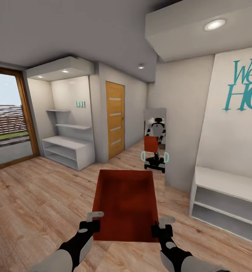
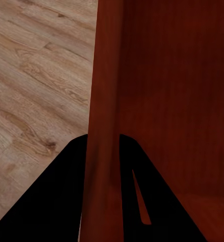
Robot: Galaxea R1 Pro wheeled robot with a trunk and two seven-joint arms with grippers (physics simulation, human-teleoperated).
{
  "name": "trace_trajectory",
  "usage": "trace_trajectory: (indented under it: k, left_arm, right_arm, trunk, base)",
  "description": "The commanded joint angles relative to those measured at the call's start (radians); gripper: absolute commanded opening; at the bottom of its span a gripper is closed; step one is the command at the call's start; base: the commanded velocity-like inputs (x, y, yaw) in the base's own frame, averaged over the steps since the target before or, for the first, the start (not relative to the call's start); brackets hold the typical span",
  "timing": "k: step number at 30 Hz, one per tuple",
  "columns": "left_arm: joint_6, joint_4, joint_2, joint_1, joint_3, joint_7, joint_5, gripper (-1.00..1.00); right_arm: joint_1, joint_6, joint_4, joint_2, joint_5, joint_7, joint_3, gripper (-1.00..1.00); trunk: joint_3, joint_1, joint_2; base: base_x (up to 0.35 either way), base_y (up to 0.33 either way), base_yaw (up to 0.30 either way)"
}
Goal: Move the two storage containers from the living room to the garage. In the garage, place one container on the floor and stack the other container on top of it (either order is fine).
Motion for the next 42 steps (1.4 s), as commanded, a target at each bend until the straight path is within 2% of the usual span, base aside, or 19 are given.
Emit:
trace_trajectory:
  k: [1,26,42]
  left_arm:
    - [-0.003,0.004,0.000,-0.001,0.017,0.062,-0.002,-1.00]
    - [-0.003,0.004,0.000,-0.001,0.017,0.062,-0.002,-1.00]
    - [-0.003,0.004,0.000,-0.001,0.017,0.062,-0.002,-1.00]
  right_arm:
    - [-0.002,-0.015,-0.002,0.000,-0.016,-0.018,-0.033,-1.00]
    - [-0.002,-0.015,-0.002,0.000,-0.016,-0.018,-0.033,-1.00]
    - [-0.002,-0.015,-0.002,0.000,-0.016,-0.018,-0.033,-1.00]
  trunk:
    - [-0.002,0.001,-0.001]
    - [-0.002,0.001,-0.001]
    - [-0.002,0.001,-0.001]
  base:
    - [0.322,0.000,0.030]
    - [0.322,0.000,0.002]
    - [0.322,0.000,0.260]
